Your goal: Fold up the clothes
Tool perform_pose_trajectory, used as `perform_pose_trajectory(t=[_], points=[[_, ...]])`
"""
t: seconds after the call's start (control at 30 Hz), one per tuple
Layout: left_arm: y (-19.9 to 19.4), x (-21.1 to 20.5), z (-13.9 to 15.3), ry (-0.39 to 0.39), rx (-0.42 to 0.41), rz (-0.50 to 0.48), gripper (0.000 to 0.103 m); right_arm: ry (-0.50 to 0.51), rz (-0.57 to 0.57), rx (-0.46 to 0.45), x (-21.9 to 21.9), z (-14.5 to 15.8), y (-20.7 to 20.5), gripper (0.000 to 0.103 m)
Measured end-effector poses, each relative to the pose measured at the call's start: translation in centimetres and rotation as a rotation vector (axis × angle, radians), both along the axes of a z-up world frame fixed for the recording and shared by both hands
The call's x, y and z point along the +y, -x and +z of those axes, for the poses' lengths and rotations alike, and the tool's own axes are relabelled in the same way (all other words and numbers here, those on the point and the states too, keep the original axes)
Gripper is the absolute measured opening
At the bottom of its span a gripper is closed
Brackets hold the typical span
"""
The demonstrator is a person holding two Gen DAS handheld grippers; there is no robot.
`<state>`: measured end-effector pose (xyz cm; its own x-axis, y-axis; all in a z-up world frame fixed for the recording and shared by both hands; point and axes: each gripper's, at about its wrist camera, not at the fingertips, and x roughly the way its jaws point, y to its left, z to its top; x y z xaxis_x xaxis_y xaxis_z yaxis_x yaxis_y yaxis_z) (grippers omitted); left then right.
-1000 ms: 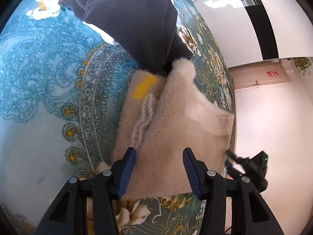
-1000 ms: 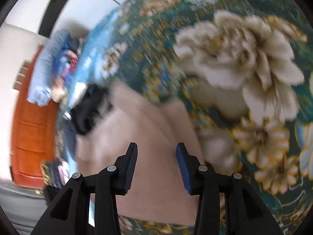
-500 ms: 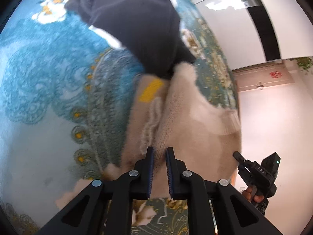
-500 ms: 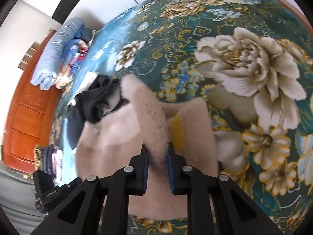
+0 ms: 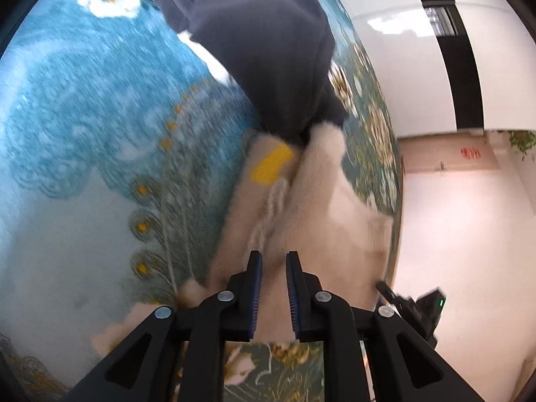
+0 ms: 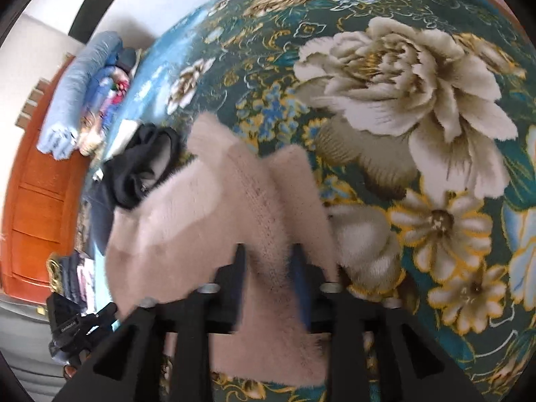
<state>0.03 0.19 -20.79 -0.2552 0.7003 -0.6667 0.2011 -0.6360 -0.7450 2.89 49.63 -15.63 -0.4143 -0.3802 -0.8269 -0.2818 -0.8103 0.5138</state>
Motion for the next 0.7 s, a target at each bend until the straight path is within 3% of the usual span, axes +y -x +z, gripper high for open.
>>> perform_pose_trajectory(t=[0.03, 0.1, 0.13, 0.23, 0.3, 0.4, 0.7], points=[[0.1, -0.3, -0.2, 0.011, -0.007, 0.023, 0.043, 0.021, -0.015, -0.005, 0.4, -0.5, -0.3, 0.064], [0.3, -0.6, -0.6, 0.023, -0.018, 0.053, 0.069, 0.064, -0.043, -0.015, 1.1, -1.6, -0.9, 0.064], [0.5, -0.4, -0.8, 0.02, -0.018, 0.053, 0.076, 0.089, -0.053, -0.022, 1.2, -2.3, -1.2, 0.069], [1.2, 1.3, -1.5, -0.013, -0.026, -0.017, 0.081, 0.161, -0.061, -0.037, 1.2, -4.0, -1.5, 0.077], [1.4, 1.9, -2.2, 0.017, -0.037, -0.054, 0.081, 0.192, -0.057, -0.042, 0.9, -4.7, -1.3, 0.077], [1.9, 2.1, -3.8, 0.04, -0.083, -0.056, 0.082, 0.215, -0.074, -0.029, 0.9, -5.0, -0.3, 0.077], [2.2, 1.1, -5.0, -0.085, -0.097, -0.012, 0.085, 0.3, -0.138, -0.007, 1.0, -6.0, 0.9, 0.082]])
